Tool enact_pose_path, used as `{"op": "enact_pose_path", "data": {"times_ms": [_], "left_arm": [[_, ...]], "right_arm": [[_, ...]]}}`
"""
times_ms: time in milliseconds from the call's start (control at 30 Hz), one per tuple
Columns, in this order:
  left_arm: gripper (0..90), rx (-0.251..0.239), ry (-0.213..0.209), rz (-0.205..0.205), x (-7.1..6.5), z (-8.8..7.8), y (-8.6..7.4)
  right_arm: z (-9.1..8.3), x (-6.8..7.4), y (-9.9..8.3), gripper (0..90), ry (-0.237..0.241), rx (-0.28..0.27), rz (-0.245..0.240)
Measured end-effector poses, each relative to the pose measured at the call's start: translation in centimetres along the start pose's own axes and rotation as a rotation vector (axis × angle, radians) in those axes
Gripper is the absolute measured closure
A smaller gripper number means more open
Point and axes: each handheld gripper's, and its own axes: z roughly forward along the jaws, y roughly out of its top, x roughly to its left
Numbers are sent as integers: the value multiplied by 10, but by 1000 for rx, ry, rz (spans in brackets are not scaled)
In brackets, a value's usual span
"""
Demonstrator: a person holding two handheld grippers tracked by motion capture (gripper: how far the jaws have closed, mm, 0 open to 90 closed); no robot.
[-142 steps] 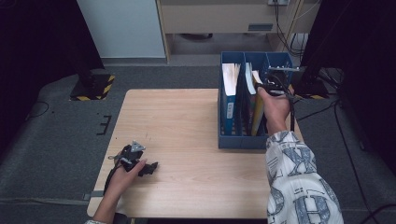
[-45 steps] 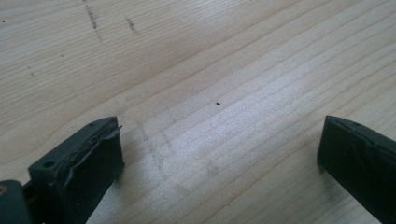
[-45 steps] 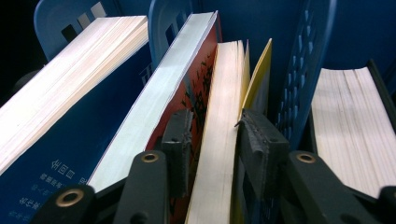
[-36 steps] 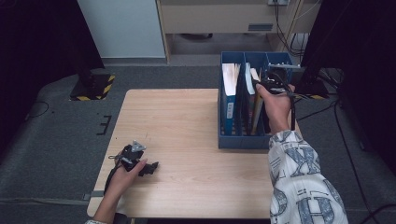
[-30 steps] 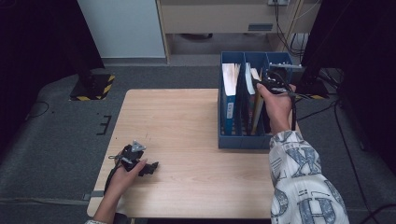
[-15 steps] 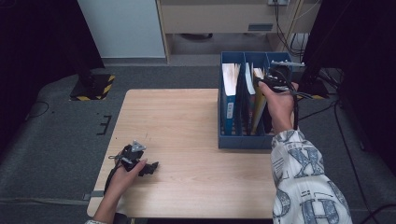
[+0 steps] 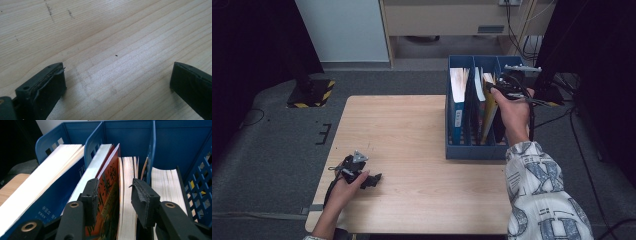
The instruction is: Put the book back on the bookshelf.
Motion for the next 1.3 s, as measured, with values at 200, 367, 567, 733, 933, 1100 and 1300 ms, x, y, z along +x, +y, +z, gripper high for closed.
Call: {"op": "enact_pose_path", "data": {"times_ms": [200,367,567,733,933,1100,1300], "left_arm": [[0,-1,0,1,0,0,0],[0,-1,0,2,0,0,0],[0,-1,-1,-2,-1,0,0],[0,2,-1,2,0,0,0],[0,2,-1,2,0,0,0],[0,2,-1,2,-1,0,0],[0,1,-1,2,-1,0,0]], "right_arm": [[-8,-1,-1,566,6,-10,-4],[-15,-1,-6,561,14,-13,-12],[-26,-5,-13,547,18,-21,-8],[-32,-6,-17,534,27,-22,-9],[-40,-6,-24,510,38,-24,-10],[-46,-4,-33,483,56,-20,-13],[-48,-3,-44,449,73,-10,-10]]}}
